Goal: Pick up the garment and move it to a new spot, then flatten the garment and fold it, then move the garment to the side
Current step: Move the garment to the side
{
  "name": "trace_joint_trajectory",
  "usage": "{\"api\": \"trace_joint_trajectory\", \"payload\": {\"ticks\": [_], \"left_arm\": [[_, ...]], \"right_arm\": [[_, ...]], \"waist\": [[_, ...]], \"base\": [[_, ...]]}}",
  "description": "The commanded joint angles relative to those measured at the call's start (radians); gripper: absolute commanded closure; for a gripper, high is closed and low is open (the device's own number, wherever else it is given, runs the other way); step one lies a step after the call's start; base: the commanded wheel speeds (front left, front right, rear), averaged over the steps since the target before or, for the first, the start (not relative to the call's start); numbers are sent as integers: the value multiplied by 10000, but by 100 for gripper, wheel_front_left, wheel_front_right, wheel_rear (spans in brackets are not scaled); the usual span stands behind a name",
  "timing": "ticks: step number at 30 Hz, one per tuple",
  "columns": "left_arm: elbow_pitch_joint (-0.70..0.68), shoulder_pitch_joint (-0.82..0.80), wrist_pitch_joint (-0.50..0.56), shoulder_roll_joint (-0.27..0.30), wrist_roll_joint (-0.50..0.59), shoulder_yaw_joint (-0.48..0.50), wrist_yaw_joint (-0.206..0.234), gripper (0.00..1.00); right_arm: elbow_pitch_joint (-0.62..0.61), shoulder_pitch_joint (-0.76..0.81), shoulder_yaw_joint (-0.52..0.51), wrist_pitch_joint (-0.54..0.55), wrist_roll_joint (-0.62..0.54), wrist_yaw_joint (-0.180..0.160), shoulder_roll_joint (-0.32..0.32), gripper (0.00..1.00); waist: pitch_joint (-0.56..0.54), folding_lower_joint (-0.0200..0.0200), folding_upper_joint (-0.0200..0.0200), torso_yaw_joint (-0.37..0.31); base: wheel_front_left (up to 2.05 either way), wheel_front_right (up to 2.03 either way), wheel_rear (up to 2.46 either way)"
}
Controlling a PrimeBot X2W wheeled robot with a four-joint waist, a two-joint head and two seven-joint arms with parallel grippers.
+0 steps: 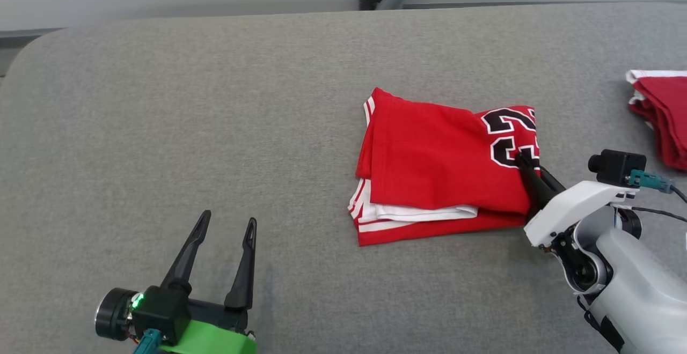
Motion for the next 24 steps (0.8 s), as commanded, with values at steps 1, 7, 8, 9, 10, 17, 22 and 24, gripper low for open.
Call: {"api": "trace_joint_trajectory", "payload": {"ticks": [1,7,8,9,10,17,22,24], "left_arm": [[-39,39,-23,112,81,-1,-37,0],[-193,-26,-23,324,100,-80,-37,0],[-210,-50,-23,364,107,-86,-37,0],[-228,-81,-24,401,122,-98,-38,0],[-256,-105,-23,435,136,-57,-38,0],[-355,-261,-24,608,121,-119,-38,0],[-438,-393,-23,836,117,-232,-38,0],[-479,-556,-23,972,99,-356,-38,0]], "right_arm": [[-54,-25,39,-120,-66,-2,-94,100],[-233,-44,280,-456,-106,-2,-217,100],[-258,-48,314,-485,-106,-2,-237,100],[-288,-48,342,-508,-98,-2,-241,100],[-316,-59,395,-516,-103,-2,-237,100],[-420,-186,506,-606,-137,-2,-351,100],[-300,-690,561,-401,-331,-2,-467,100],[-246,-1014,589,-296,-563,-2,-612,100]], "waist": [[78,0,-1,-879],[232,0,-1,-2027],[267,0,-1,-2198],[304,0,-1,-2365],[342,0,-1,-2540],[546,0,-1,-3281],[926,0,-1,-3419],[1129,0,-1,-3317]], "base": [[0,0,0],[0,0,0],[0,0,0],[0,0,0],[0,0,0],[0,0,0],[0,0,0],[0,0,0]]}}
